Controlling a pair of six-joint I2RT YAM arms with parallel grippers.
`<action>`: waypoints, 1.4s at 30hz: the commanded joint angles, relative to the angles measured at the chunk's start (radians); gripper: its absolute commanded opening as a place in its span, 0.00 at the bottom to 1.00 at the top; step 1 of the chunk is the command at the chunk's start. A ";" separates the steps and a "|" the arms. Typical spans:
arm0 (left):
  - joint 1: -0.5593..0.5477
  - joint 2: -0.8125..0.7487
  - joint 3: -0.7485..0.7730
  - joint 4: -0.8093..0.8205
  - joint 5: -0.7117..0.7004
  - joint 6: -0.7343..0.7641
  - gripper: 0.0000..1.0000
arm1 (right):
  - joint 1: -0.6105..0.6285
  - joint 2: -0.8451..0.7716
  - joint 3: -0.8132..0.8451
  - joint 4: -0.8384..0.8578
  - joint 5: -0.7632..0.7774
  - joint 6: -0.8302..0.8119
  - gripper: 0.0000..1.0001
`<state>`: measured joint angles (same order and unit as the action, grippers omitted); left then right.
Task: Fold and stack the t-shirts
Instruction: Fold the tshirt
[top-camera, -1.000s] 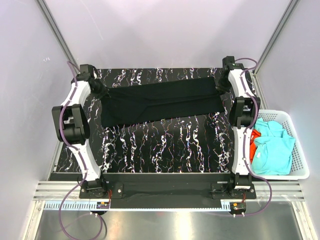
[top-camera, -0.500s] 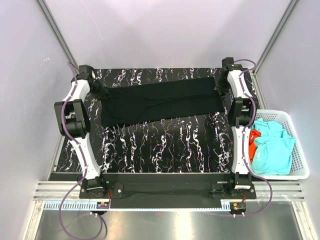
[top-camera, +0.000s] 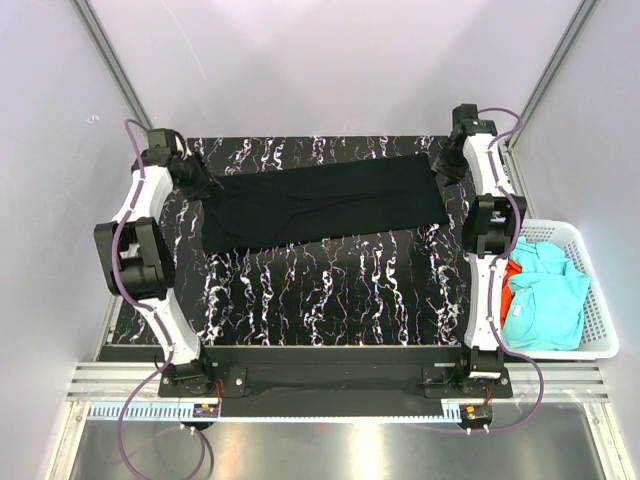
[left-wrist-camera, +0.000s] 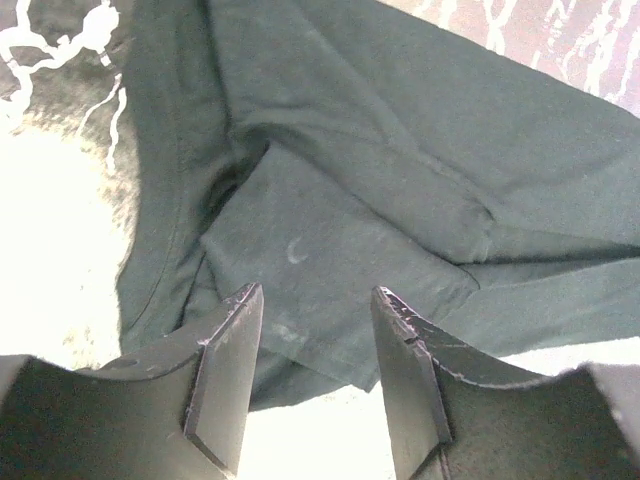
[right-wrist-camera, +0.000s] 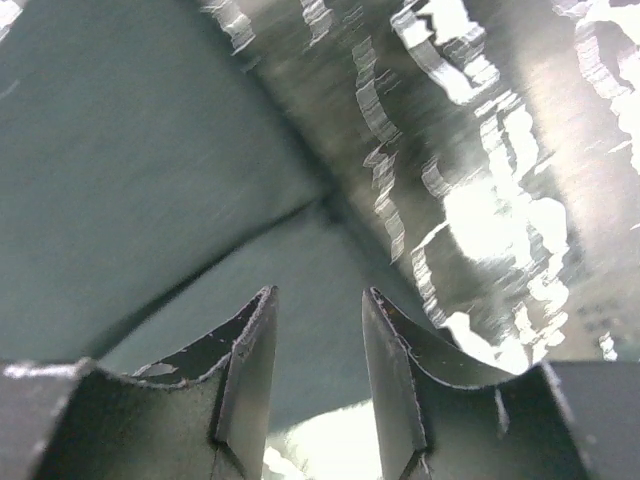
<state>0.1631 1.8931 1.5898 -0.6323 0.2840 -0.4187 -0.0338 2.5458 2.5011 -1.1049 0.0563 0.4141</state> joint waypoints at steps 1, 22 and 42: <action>0.000 0.023 0.018 0.056 0.089 0.063 0.52 | 0.058 -0.131 -0.047 -0.001 -0.123 -0.014 0.46; 0.056 0.141 0.022 0.011 0.121 0.074 0.61 | 0.468 -0.026 -0.229 0.439 -0.789 0.189 0.45; 0.059 0.227 0.067 0.011 0.239 0.057 0.61 | 0.574 0.071 -0.196 0.545 -0.748 0.344 0.54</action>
<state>0.2211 2.1132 1.6230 -0.6346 0.4911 -0.3618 0.5316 2.6179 2.2810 -0.6022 -0.6754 0.7307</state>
